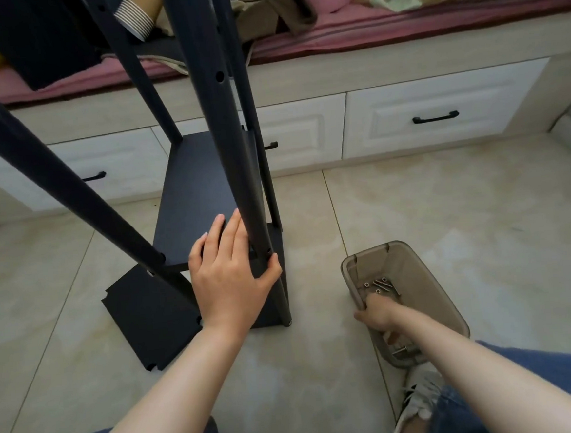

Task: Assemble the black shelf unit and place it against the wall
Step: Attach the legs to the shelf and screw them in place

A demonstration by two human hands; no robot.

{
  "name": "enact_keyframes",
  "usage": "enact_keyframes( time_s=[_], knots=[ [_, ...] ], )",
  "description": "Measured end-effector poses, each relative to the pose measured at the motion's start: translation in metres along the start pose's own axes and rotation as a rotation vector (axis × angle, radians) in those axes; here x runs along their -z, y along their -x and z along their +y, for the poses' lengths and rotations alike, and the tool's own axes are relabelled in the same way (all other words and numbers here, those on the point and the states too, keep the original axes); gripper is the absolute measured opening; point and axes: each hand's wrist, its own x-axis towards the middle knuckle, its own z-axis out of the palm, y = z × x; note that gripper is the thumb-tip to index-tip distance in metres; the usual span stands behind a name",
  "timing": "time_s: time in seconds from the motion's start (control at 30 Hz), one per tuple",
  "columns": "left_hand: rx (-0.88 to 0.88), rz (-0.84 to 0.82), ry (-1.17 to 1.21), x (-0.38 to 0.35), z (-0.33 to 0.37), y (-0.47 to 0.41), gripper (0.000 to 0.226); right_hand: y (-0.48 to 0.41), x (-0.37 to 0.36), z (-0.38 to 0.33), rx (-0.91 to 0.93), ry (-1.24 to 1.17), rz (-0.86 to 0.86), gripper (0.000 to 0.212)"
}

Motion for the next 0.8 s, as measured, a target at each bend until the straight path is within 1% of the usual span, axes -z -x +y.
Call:
enact_keyframes(
  time_s=[0.07,0.2,0.23,0.3,0.43,0.47,0.53,0.6,0.63,0.7,0.73,0.8],
  knots=[
    [0.001,0.012,0.009,0.000,0.000,0.000,0.055,-0.005,-0.006,-0.002,0.016,-0.041,0.018,0.025],
    [0.005,0.022,0.021,-0.001,0.003,-0.001,0.054,-0.014,-0.015,-0.009,0.036,-0.241,0.005,0.036],
    [0.005,0.023,0.019,-0.001,0.003,-0.001,0.053,-0.015,-0.018,-0.012,0.042,-0.259,-0.009,0.039],
    [0.005,0.023,0.014,-0.001,0.003,-0.001,0.051,-0.018,-0.023,-0.017,0.067,-0.241,-0.023,0.048],
    [0.005,0.023,0.024,-0.001,0.003,-0.001,0.052,-0.025,-0.032,-0.024,0.114,-0.272,-0.077,0.074],
    [0.006,0.021,0.027,-0.001,0.004,-0.001,0.053,-0.026,-0.033,-0.024,0.123,-0.282,-0.093,0.077],
    [0.009,0.020,0.033,-0.001,0.004,-0.001,0.053,-0.030,-0.034,-0.022,0.136,-0.330,-0.107,0.071],
    [0.010,0.019,0.035,-0.001,0.004,-0.001,0.053,-0.034,-0.034,-0.018,0.135,-0.379,-0.092,0.054],
    [0.010,0.020,0.035,-0.001,0.004,-0.001,0.053,-0.035,-0.034,-0.014,0.135,-0.347,-0.079,0.045],
    [0.009,0.025,0.037,-0.001,0.005,-0.001,0.053,-0.036,-0.037,-0.006,0.127,-0.157,-0.066,0.031],
    [0.009,0.026,0.037,-0.002,0.005,-0.001,0.052,-0.036,-0.039,-0.002,0.121,-0.038,-0.067,0.027],
    [0.011,0.031,0.037,-0.002,0.004,-0.001,0.052,-0.038,-0.046,0.004,0.102,0.129,-0.090,0.029]
  ],
)
